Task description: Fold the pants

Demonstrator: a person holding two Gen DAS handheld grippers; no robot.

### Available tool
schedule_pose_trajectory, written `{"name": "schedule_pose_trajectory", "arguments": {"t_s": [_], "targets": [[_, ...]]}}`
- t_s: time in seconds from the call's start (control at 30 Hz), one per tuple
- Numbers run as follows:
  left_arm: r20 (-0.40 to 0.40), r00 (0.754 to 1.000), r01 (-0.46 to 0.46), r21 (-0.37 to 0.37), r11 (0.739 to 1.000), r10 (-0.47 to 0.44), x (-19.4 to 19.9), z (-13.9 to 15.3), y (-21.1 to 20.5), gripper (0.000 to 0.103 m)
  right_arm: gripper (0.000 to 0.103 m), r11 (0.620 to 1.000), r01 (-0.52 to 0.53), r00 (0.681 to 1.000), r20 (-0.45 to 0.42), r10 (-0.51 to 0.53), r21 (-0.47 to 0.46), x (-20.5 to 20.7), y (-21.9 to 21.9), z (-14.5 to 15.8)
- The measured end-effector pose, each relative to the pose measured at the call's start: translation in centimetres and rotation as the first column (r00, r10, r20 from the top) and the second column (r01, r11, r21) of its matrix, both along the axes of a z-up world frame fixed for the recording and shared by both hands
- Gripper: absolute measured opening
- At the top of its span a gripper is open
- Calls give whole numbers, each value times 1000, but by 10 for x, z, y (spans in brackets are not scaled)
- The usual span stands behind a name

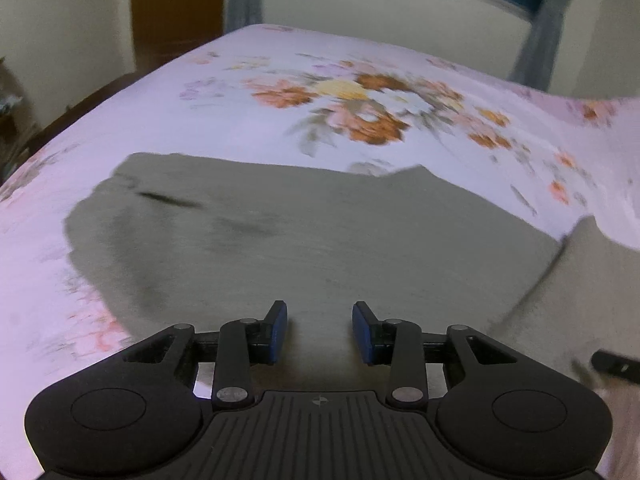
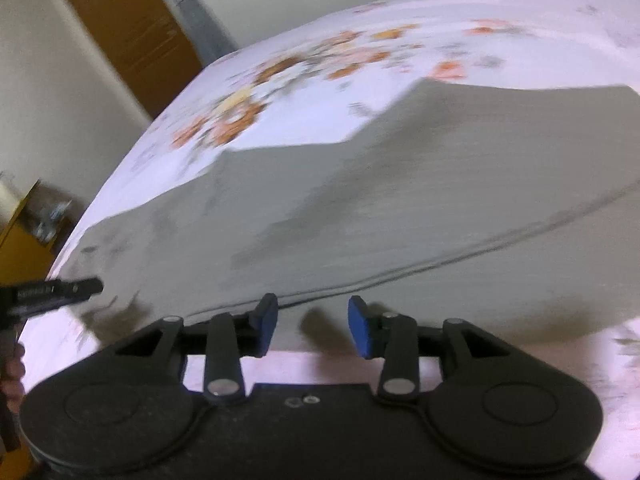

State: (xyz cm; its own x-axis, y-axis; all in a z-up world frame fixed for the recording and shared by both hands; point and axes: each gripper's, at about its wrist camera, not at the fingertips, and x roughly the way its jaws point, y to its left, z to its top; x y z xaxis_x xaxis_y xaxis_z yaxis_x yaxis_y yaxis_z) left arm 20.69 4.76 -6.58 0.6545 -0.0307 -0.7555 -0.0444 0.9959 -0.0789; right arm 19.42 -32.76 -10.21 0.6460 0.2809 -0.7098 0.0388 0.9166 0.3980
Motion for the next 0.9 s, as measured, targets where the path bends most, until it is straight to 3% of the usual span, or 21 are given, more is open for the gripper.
{"name": "schedule_pose_trajectory", "arguments": {"t_s": [0.23,0.37,0.57,0.7,0.77,0.9], "targets": [[-73,997,17,9,1000,-16,11,-26,-26,37,41,989,130,991,-46,-127,64,6,-48,-23],[-76,997,12,-2,1000,-12,10,-37,-24,37,41,978,174,985,-35,-172,115,12,-58,-31],[-76,997,14,7,1000,-13,13,-39,-25,38,37,924,300,952,-15,-305,236,23,-78,-43],[-75,997,19,20,1000,-17,15,-39,-27,39,28,889,353,930,-1,-368,290,31,-90,-48],[-75,997,19,21,1000,-18,14,-39,-27,39,17,871,375,919,-1,-395,317,30,-96,-49],[-77,997,24,22,999,-23,14,-39,-27,39,8,928,328,928,122,-351,176,7,-86,-18]]}}
